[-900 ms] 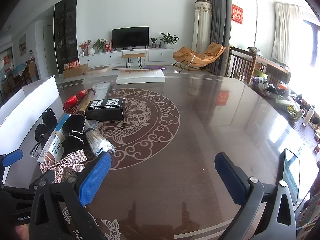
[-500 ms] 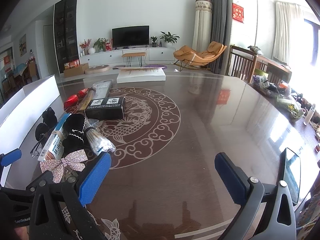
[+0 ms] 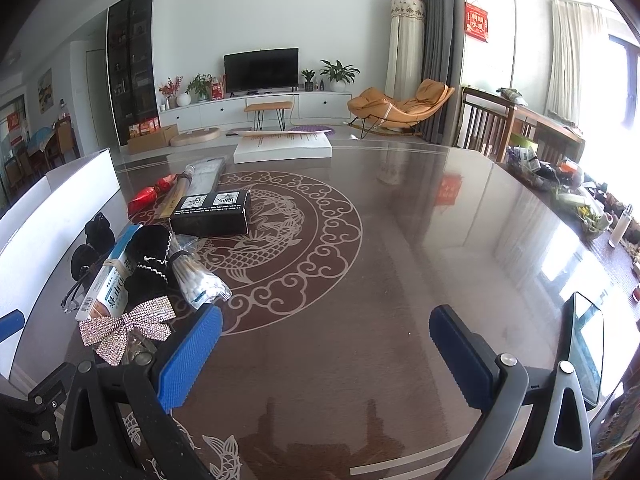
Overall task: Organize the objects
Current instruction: 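Move both tools toward the items on the glass table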
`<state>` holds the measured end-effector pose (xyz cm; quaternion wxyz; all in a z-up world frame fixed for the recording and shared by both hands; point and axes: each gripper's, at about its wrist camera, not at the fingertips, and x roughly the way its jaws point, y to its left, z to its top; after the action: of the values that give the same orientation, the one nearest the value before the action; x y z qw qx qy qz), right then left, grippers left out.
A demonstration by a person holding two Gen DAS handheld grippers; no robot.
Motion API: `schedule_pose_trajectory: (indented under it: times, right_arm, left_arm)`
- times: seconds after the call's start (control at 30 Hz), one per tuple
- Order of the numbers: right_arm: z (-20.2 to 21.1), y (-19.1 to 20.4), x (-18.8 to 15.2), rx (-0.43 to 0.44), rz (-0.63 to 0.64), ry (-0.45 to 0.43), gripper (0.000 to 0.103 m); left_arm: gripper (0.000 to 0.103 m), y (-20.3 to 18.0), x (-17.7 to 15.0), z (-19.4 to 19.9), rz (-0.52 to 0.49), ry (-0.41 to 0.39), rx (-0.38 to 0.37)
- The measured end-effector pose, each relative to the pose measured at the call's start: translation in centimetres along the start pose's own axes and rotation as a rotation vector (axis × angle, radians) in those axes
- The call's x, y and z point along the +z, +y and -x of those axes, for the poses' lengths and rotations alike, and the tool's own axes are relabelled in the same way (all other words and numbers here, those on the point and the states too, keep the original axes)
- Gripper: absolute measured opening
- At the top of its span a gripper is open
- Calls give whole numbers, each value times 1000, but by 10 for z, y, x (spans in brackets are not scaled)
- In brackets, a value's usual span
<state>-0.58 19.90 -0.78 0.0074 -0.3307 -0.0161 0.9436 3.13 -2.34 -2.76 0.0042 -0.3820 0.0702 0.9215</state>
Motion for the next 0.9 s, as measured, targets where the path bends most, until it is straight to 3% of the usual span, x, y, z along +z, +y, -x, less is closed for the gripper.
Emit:
schedule_pose_trajectory:
  times: [0.9]
  right_arm:
    - [-13,13,-7,50,53,73,103]
  left_arm:
    - [103,1,-22,-39,-10,125,30]
